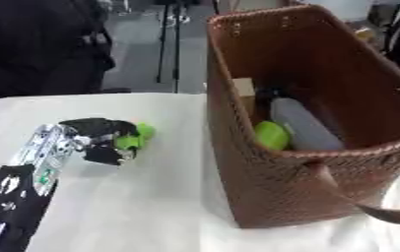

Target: Pick up objects on the table and place them in the box.

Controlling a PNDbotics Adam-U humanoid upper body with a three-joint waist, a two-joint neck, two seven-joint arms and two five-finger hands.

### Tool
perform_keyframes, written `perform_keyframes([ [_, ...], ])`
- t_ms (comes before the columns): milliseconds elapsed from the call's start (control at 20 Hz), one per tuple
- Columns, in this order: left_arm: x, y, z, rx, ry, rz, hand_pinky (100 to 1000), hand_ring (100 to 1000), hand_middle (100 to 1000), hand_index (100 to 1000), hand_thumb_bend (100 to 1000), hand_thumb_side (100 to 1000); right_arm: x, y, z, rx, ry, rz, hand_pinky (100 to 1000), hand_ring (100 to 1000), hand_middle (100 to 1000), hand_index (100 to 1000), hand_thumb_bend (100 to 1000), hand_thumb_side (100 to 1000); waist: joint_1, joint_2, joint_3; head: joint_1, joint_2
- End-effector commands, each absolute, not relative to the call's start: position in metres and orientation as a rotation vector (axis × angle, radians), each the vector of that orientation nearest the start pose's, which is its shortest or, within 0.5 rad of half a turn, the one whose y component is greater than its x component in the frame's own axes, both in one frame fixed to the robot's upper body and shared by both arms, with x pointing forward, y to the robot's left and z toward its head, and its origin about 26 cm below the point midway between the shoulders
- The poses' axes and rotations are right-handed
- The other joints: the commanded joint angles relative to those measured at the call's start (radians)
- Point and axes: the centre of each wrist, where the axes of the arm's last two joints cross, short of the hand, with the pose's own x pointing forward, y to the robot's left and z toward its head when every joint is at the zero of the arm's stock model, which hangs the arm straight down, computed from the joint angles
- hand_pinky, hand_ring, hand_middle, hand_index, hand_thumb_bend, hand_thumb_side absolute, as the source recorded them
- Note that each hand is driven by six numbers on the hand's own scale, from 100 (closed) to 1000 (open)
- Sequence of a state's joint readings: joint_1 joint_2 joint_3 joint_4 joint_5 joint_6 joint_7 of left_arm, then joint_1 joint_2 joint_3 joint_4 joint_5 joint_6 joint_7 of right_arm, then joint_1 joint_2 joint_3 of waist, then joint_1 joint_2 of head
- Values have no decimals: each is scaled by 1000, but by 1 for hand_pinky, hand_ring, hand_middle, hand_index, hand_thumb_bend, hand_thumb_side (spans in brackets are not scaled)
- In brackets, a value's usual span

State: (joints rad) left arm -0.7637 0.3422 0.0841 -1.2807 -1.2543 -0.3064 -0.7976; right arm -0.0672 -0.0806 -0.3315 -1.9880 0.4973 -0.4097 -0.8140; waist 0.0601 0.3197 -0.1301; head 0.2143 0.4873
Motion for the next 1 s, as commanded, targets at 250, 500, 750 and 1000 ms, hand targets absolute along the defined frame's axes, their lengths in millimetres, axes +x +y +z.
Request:
perform_keyframes([
  [250,434,287,238,938,-1054,-1898,1000,944,1000,1000,100,959,259,-329,129,1402,2944,843,796,732,684,743,100,905,-3,-19,2,1,-9],
  [500,433,288,250,967,-1071,-1926,1000,958,1000,1000,100,968,258,-330,129,1409,2944,842,796,732,685,745,100,899,0,-26,10,-1,-8],
  [750,433,292,253,974,-1071,-1933,1000,957,1000,1000,100,977,258,-331,129,1414,2944,841,795,732,685,745,100,898,3,-29,14,-1,-12],
  [1000,433,298,256,972,-1075,-1920,1000,960,1000,1000,100,1000,258,-331,130,1415,2944,844,795,732,686,746,100,895,6,-30,14,2,-23],
])
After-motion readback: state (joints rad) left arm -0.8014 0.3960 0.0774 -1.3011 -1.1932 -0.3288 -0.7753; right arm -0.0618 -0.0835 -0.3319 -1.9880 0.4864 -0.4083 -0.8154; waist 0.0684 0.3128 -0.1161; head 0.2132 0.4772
